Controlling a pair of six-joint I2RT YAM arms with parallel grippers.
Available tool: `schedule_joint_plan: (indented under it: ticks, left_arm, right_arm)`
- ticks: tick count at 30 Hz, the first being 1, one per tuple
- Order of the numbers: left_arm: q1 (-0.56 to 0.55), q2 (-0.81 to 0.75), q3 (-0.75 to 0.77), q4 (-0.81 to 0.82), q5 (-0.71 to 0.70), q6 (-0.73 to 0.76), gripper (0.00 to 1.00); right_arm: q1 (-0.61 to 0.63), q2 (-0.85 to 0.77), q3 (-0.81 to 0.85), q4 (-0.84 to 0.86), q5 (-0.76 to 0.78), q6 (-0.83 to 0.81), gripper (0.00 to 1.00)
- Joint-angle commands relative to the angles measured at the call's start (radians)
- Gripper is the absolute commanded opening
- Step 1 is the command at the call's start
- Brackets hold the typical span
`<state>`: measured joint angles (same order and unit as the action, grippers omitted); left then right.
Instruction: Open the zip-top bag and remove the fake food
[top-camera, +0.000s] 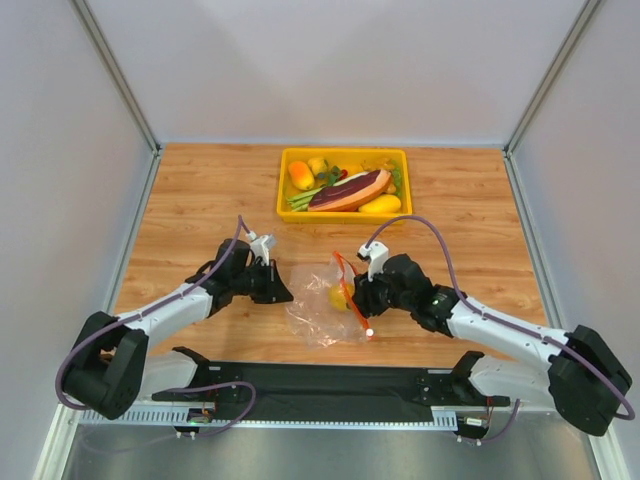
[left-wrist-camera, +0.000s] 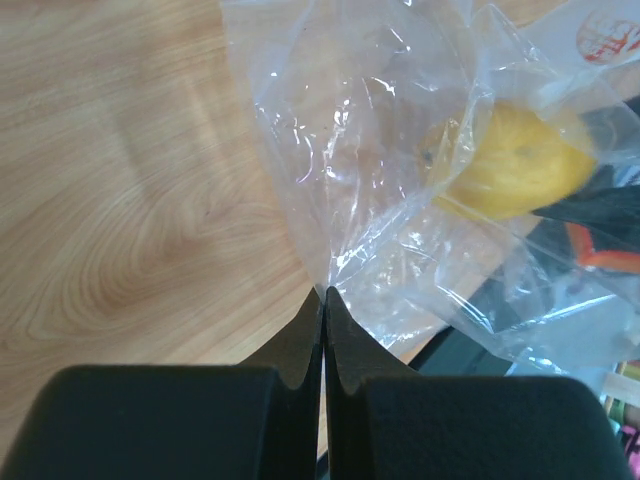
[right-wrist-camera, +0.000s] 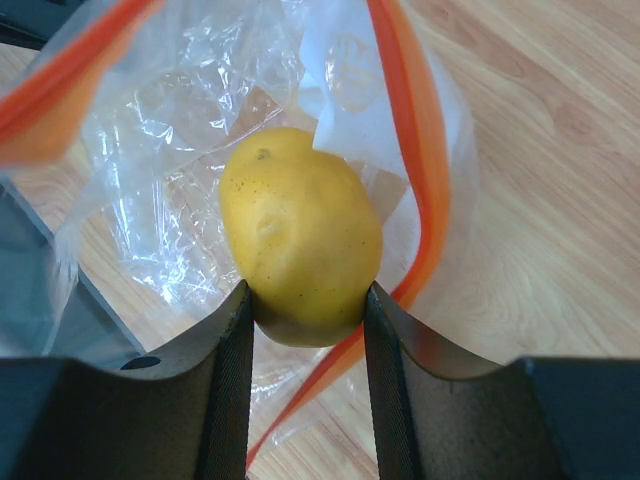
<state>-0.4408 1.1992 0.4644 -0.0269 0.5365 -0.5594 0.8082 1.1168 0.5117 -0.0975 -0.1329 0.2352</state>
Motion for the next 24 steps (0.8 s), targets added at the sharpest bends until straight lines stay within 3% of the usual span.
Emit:
schedule_joint_plan:
  ticks: [1,11,16,24]
  left_arm:
    - [0.004,0.003,0.045,-0.045,-0.076,0.013,0.0]
    - [0.007,-0.055,0.102,-0.202,-0.248,0.032,0.0]
    - [0.008,-0.063,0.115,-0.237,-0.28,0.033,0.0]
    - [0.011,-0.085,0.144,-0.309,-0.334,0.044,0.0]
  right_arm:
    - [-0.001,-0.074,0.028,-0.016,0.009,0.004,0.17]
    - [-0.004,-0.3,0.113,-0.244,0.119,-0.013,0.15]
    - [-0.007,-0.341,0.14,-0.32,0.217,-0.01,0.15]
    - [-0.119,-0.37,0.25,-0.413,0.309,-0.003,0.14]
